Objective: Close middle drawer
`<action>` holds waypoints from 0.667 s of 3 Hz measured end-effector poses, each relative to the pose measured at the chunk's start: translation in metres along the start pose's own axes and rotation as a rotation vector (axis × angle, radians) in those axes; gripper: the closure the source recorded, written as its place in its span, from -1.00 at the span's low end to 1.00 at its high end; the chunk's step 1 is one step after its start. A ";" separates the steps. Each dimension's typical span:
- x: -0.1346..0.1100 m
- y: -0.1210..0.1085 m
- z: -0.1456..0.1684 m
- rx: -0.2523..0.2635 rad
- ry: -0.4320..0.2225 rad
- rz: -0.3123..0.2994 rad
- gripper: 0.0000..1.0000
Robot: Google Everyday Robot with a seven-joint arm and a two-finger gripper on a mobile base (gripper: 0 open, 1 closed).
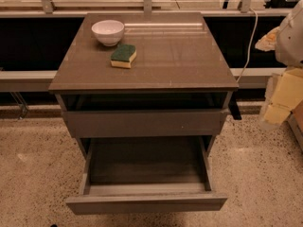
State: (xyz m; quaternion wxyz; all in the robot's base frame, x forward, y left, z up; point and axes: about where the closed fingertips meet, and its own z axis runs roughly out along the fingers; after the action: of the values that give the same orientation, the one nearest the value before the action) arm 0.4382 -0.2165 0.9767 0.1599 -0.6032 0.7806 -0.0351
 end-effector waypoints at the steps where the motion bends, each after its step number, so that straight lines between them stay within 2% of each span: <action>1: 0.000 0.000 0.000 0.000 0.000 0.000 -1.00; 2: -0.002 0.003 0.027 -0.001 -0.029 0.009 -1.00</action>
Offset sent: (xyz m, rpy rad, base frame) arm 0.0380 0.0388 -0.1682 0.1973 -0.0155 -0.0042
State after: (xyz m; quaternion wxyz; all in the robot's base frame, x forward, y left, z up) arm 0.4438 -0.2102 0.9514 0.1711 -0.6004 0.7808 -0.0250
